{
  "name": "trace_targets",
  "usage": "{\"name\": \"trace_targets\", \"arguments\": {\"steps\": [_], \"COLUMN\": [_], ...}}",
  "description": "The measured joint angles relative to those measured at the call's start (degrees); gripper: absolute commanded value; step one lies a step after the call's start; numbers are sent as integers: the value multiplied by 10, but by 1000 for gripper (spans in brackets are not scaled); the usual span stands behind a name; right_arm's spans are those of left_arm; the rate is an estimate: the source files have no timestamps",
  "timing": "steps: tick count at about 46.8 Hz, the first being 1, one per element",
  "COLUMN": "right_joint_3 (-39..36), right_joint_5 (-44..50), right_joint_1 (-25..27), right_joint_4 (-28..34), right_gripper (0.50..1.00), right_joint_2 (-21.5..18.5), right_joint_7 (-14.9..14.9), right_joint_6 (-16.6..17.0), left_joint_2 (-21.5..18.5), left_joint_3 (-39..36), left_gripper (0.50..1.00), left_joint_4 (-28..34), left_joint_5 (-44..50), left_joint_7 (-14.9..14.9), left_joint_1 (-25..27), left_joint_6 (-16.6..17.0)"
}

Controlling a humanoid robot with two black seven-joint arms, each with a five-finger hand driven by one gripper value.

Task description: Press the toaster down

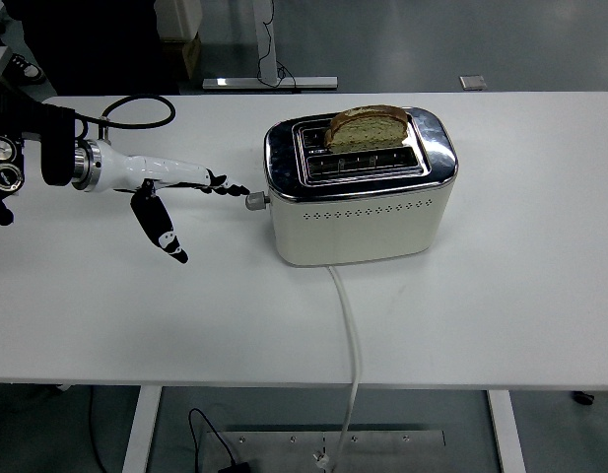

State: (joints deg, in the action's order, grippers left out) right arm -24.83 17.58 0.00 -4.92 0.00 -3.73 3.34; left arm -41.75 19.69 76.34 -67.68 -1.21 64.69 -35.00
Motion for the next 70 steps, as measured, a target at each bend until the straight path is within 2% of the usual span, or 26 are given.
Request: {"name": "trace_targets", "arguments": {"steps": [20, 63, 70], "right_joint_3": [0, 0, 0], "right_joint_5": [0, 0, 0], "right_joint_1": [0, 0, 0], "right_joint_4": [0, 0, 0], "right_gripper": [998, 998, 1000], "right_joint_2": [0, 0, 0], "right_joint_7": [0, 0, 0], "right_joint_6": [0, 0, 0], "left_joint_2": [8, 10, 25], "left_joint_3": [-4, -4, -3], "left_gripper": [1000, 1000, 1000], "left_joint_4": [-18, -22, -22], "left_joint_5": [0, 0, 0], "left_joint_7": [0, 1, 1], "left_joint_1": [-13, -3, -1], "left_joint_6": [0, 0, 0]}}
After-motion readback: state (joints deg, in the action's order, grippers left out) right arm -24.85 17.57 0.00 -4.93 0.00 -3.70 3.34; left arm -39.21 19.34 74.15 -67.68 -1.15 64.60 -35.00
